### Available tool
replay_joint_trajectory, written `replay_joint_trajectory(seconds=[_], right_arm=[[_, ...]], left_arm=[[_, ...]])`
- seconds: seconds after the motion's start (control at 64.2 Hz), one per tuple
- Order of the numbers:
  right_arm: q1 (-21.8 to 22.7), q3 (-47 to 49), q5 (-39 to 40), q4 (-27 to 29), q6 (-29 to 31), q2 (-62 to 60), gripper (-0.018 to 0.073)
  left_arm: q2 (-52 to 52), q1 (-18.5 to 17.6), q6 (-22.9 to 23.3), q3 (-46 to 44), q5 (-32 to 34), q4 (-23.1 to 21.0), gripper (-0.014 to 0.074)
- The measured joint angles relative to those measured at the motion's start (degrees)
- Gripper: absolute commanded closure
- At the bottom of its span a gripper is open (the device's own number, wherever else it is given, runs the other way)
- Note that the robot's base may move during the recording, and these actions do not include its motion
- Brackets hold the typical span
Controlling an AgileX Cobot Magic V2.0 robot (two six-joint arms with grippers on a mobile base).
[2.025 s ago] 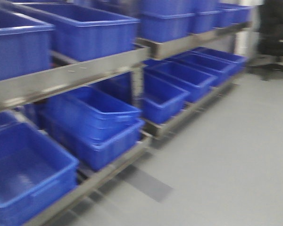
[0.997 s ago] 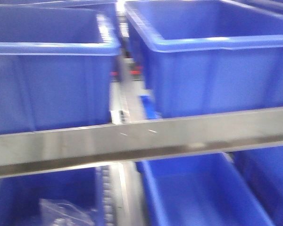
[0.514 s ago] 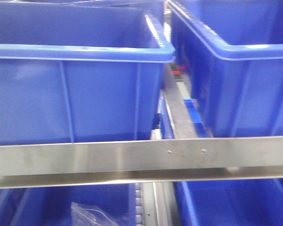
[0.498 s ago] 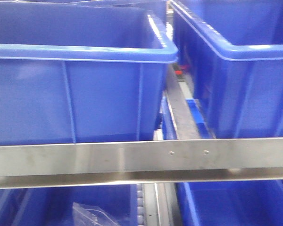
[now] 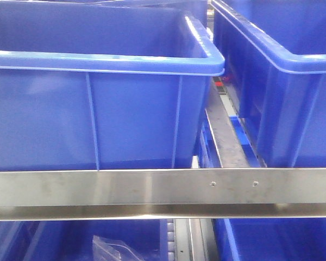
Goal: Place yellow foam block on left shelf second layer
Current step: 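Move the held cube over an empty blue bin on the shelf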
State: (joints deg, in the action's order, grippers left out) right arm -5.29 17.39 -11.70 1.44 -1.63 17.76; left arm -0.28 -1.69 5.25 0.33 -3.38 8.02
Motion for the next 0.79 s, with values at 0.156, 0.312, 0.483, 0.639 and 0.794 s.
replay_joint_trajectory(seconds=[0.156,0.312,0.483,0.639,0.794], right_arm=[[0.00,0.00,0.00,0.00,0.00,0.00,0.0095],[0.00,0.00,0.52,0.00,0.00,0.00,0.0095],[0.00,0.00,3.67,0.00,0.00,0.00,0.0095],[0.00,0.00,4.64,0.00,0.00,0.00,0.0095],[0.00,0.00,4.65,0.00,0.00,0.00,0.0095]], left_arm=[[0.00,0.00,0.00,0.00,0.00,0.00,0.0460],[0.00,0.00,0.00,0.00,0.00,0.00,0.0460],[0.00,0.00,0.00,0.00,0.00,0.00,0.0460],[0.00,0.00,0.00,0.00,0.00,0.00,0.0460],[0.00,0.00,0.00,0.00,0.00,0.00,0.0460]])
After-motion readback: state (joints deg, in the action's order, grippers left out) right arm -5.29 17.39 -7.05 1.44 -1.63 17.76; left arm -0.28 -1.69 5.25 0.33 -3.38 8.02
